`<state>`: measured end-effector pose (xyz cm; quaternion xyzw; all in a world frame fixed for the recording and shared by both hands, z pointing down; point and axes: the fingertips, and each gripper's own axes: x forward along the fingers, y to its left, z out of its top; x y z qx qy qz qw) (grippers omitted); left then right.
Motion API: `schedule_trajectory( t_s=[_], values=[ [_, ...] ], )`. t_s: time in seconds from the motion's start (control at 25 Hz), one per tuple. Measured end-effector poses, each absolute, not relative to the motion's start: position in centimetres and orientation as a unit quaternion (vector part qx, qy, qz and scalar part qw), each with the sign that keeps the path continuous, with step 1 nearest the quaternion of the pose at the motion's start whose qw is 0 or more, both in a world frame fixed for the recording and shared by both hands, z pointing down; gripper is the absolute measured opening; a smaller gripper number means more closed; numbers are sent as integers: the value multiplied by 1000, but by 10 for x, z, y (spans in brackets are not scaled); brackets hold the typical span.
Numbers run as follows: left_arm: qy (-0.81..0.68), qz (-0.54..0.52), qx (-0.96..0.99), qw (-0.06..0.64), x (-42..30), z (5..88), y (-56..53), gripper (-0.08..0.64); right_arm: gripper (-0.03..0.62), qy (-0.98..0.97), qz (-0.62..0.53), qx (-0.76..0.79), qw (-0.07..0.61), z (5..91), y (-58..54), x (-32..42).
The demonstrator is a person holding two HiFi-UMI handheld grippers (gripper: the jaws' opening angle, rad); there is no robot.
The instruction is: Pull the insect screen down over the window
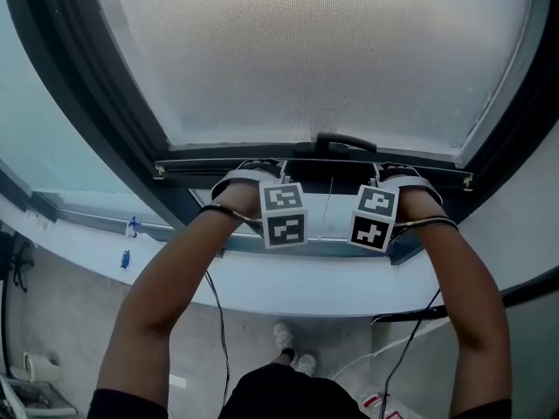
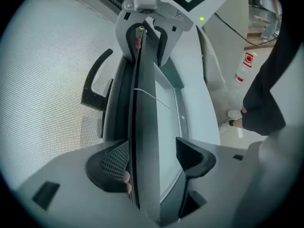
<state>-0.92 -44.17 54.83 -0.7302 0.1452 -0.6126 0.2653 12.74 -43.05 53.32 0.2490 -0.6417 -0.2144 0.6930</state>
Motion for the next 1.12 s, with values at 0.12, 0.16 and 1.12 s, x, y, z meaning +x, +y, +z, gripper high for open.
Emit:
schedule_trajectory(
  t_s=[0.12, 0.16, 1.12],
  values=[
    [156, -599, -733, 283, -9, 547, -445, 305, 245, -642, -229, 256, 685, 533, -432, 127],
    [163, -591, -735, 290, -9, 545, -448, 296, 243, -642, -234, 260, 683, 533, -433, 127],
    [300, -377, -856, 188, -2, 464, -433, 160, 141, -733, -266, 383, 495, 461, -421, 102]
  ],
)
